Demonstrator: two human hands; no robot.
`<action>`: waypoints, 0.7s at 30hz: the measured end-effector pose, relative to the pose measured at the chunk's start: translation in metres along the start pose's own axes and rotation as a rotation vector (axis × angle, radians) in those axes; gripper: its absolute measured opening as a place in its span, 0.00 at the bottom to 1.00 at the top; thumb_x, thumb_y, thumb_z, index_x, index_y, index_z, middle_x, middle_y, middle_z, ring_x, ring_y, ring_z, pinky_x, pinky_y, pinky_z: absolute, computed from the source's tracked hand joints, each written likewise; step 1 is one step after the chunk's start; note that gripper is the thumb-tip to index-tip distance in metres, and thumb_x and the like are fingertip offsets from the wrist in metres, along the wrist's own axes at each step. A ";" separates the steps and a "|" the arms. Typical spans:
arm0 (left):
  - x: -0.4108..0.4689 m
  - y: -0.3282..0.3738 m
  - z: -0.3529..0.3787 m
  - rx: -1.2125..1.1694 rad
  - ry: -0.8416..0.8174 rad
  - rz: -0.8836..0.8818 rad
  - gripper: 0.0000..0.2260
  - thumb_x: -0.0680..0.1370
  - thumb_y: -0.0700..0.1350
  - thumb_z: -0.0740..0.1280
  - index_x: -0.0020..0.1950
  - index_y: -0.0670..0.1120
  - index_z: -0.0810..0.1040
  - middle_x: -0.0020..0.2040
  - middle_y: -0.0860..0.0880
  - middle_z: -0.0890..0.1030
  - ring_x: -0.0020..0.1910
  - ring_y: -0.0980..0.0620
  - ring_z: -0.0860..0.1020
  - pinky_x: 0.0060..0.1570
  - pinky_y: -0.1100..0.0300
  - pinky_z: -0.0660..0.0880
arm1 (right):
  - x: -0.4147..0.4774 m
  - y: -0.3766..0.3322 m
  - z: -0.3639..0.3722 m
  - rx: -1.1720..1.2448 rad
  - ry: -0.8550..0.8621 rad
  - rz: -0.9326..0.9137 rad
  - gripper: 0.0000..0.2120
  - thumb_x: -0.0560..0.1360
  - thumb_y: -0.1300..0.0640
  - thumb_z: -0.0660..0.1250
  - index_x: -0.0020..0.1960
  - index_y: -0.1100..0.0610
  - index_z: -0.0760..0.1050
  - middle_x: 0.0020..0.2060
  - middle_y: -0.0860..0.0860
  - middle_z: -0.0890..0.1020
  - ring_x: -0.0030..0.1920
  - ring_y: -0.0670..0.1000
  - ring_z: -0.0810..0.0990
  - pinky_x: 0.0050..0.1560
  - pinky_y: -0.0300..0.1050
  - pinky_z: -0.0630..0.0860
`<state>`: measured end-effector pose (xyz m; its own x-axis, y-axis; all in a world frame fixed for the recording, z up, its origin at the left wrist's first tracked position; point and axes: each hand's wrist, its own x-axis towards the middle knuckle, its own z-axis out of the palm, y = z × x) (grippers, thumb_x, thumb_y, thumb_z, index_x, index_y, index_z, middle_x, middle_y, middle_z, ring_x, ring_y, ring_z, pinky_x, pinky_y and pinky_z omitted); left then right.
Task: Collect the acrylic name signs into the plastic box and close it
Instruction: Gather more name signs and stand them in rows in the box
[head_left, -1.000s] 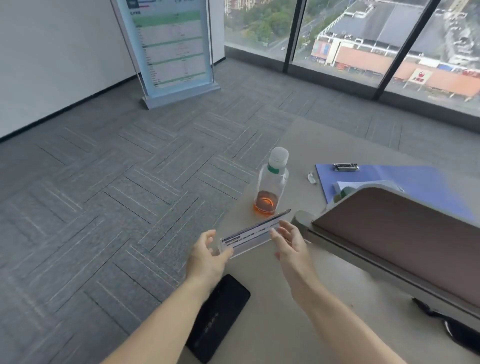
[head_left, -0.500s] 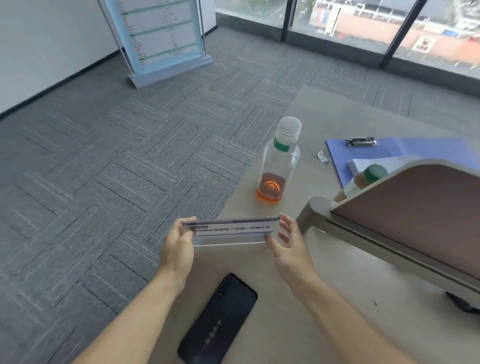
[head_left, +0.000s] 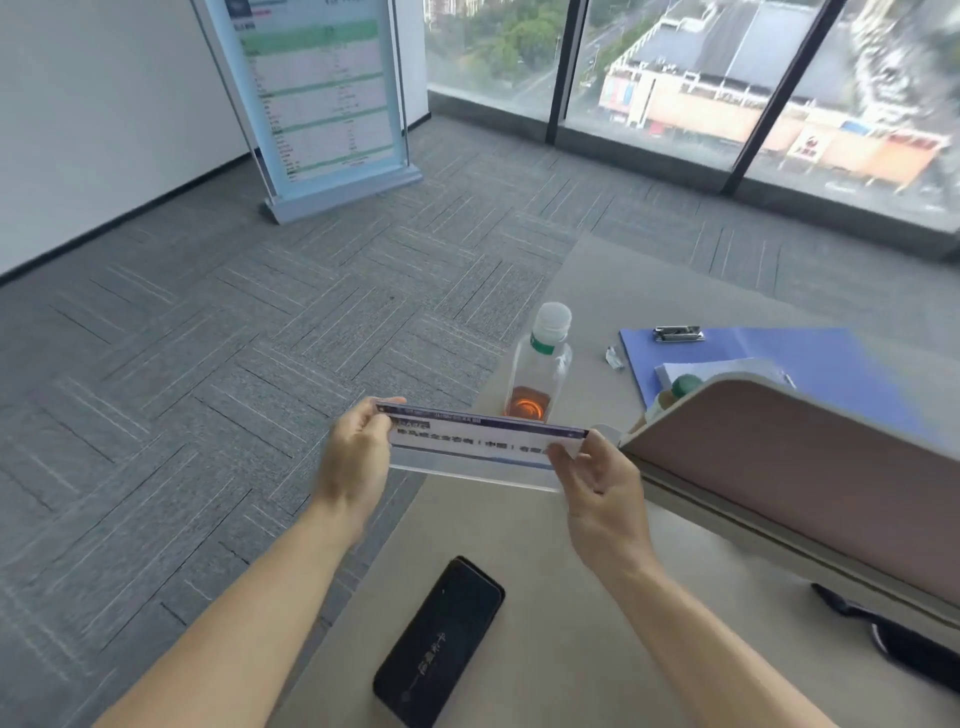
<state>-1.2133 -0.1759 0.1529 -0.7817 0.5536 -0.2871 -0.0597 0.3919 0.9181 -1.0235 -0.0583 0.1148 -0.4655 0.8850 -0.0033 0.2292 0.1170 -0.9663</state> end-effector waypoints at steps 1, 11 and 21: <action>-0.008 0.024 -0.005 -0.006 0.004 0.019 0.14 0.83 0.40 0.55 0.57 0.44 0.80 0.48 0.48 0.81 0.46 0.50 0.78 0.49 0.52 0.75 | -0.002 -0.022 -0.007 0.034 0.026 -0.017 0.17 0.79 0.51 0.68 0.33 0.47 0.69 0.28 0.39 0.70 0.33 0.43 0.67 0.37 0.40 0.64; -0.153 0.237 -0.040 0.078 -0.155 0.353 0.09 0.82 0.46 0.62 0.48 0.48 0.81 0.44 0.55 0.84 0.47 0.53 0.80 0.53 0.51 0.78 | -0.067 -0.231 -0.124 0.063 0.283 -0.256 0.15 0.80 0.46 0.65 0.35 0.42 0.66 0.30 0.41 0.70 0.33 0.45 0.66 0.33 0.40 0.62; -0.339 0.298 0.062 0.927 -0.093 1.252 0.30 0.74 0.51 0.76 0.74 0.48 0.71 0.73 0.44 0.73 0.72 0.43 0.72 0.71 0.47 0.69 | -0.215 -0.274 -0.298 0.046 0.385 -0.409 0.07 0.81 0.51 0.64 0.46 0.43 0.76 0.40 0.30 0.82 0.54 0.37 0.76 0.42 0.34 0.75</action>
<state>-0.9281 -0.2017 0.5066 0.0032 0.8902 0.4556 0.9930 -0.0566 0.1037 -0.7319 -0.1461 0.4570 -0.1616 0.8734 0.4594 0.0544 0.4727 -0.8795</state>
